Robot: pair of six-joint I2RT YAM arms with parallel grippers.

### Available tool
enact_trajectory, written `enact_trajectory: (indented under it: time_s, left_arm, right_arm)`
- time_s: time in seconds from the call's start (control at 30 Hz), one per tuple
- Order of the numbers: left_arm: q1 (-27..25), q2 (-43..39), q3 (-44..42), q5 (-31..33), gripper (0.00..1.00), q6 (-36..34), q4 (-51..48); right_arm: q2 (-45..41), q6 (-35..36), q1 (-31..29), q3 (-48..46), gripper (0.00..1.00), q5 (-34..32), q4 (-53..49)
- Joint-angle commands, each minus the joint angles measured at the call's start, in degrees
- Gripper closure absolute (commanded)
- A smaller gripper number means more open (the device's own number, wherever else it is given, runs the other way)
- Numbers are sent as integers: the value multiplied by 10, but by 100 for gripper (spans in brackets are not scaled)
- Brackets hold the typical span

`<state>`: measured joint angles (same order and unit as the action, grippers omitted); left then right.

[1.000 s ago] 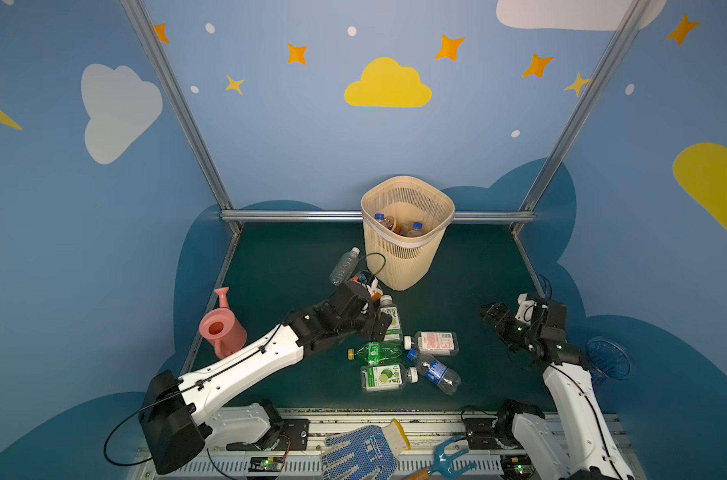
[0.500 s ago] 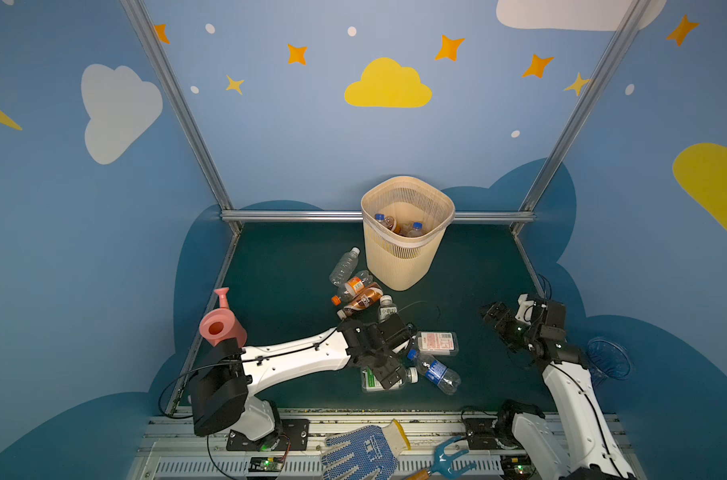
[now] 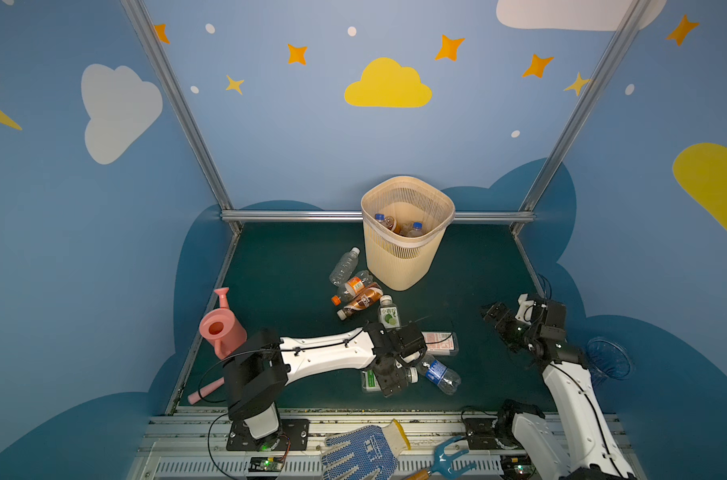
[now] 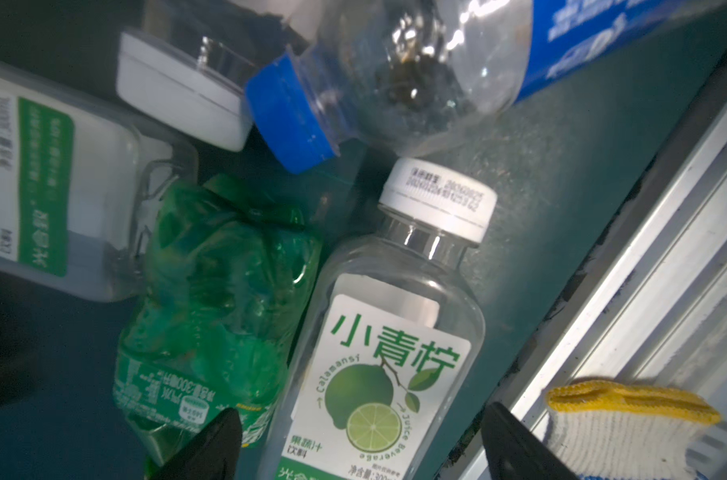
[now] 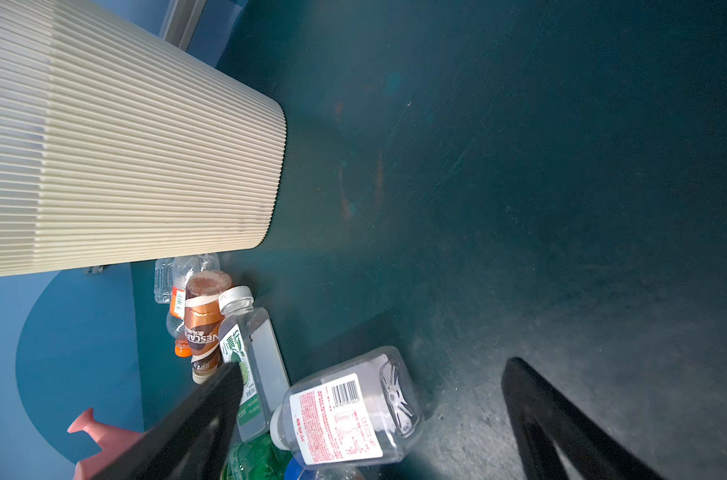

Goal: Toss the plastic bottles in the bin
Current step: 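Lower the left gripper toward the green-labelled bottles nearer the robot, then close the left gripper on the white-capped lime-label bottle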

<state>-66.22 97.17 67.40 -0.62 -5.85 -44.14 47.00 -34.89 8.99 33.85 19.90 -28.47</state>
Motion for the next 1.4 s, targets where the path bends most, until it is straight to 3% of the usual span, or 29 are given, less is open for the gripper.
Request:
enact_trajectory:
  time_s: [0.0, 0.87, 1.03, 1.17, 1.37]
  left_arm:
    - [-3, 11, 8, -3, 12, -12, -29]
    - [-8, 89, 33, 22, 21, -13, -45]
    - [-8, 101, 38, 21, 33, -14, -47]
    - [-9, 101, 36, 20, 34, -14, -47]
    - [-9, 80, 40, 14, 50, -6, -49]
  right_arm:
    - [-2, 8, -2, -1, 3, -9, 2]
    - [-3, 11, -1, -12, 3, -11, 7]
    - [-2, 11, 0, -14, 3, -13, 7]
    - [1, 11, 1, -14, 3, -12, 10]
    - [4, 11, 1, -15, 3, -11, 13]
